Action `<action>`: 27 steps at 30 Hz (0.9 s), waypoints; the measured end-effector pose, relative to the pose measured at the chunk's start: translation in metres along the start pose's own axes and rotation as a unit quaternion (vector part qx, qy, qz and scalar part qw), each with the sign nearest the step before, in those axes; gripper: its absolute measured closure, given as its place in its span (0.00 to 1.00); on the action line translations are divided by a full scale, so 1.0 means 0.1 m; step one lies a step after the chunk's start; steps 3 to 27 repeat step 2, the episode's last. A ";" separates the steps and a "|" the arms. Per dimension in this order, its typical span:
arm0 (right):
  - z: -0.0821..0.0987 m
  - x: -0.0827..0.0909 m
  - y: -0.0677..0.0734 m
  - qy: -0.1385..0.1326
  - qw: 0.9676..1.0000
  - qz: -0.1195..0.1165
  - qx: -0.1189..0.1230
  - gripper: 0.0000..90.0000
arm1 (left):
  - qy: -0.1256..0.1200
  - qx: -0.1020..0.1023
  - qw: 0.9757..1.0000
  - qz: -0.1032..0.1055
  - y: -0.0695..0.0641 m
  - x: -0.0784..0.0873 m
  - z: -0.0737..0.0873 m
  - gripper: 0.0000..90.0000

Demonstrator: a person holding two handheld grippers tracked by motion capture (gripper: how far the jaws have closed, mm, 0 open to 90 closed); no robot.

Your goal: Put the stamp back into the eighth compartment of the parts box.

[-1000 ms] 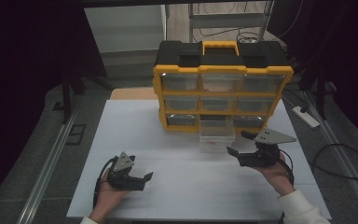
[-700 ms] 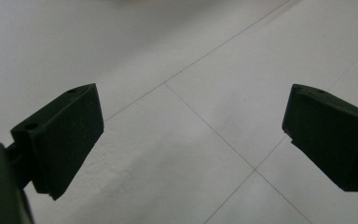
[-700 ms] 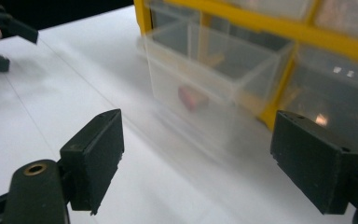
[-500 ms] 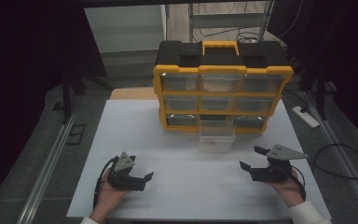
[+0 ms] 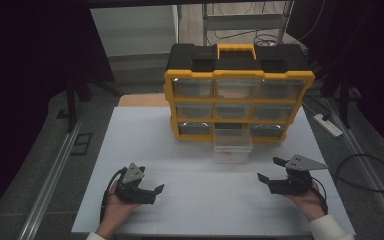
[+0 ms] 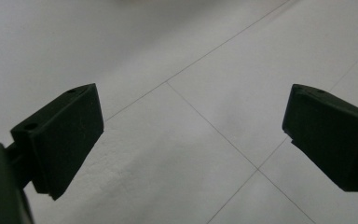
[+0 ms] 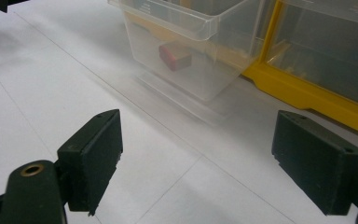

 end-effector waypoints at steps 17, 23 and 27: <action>0.00 0.00 0.00 0.000 1.000 0.000 0.002 0.19 | 0.001 -0.001 1.000 0.000 0.00 0.00 0.00 0.06; 0.00 0.00 0.00 0.000 1.000 0.000 0.002 0.19 | 0.001 -0.001 1.000 0.000 0.00 0.00 0.00 0.06; 0.00 0.00 0.00 0.000 1.000 0.000 0.002 0.19 | 0.001 -0.001 1.000 0.000 0.00 0.00 0.00 0.06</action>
Point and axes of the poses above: each handheld gripper's, and its own axes: x roughly backward along the jaws, z roughly out of its underside, y roughly to its left, the point moved 6 cm from there along -x, roughly forward along the jaws, and after that the axes turned 7 degrees about -z, right-handed, at the moved point
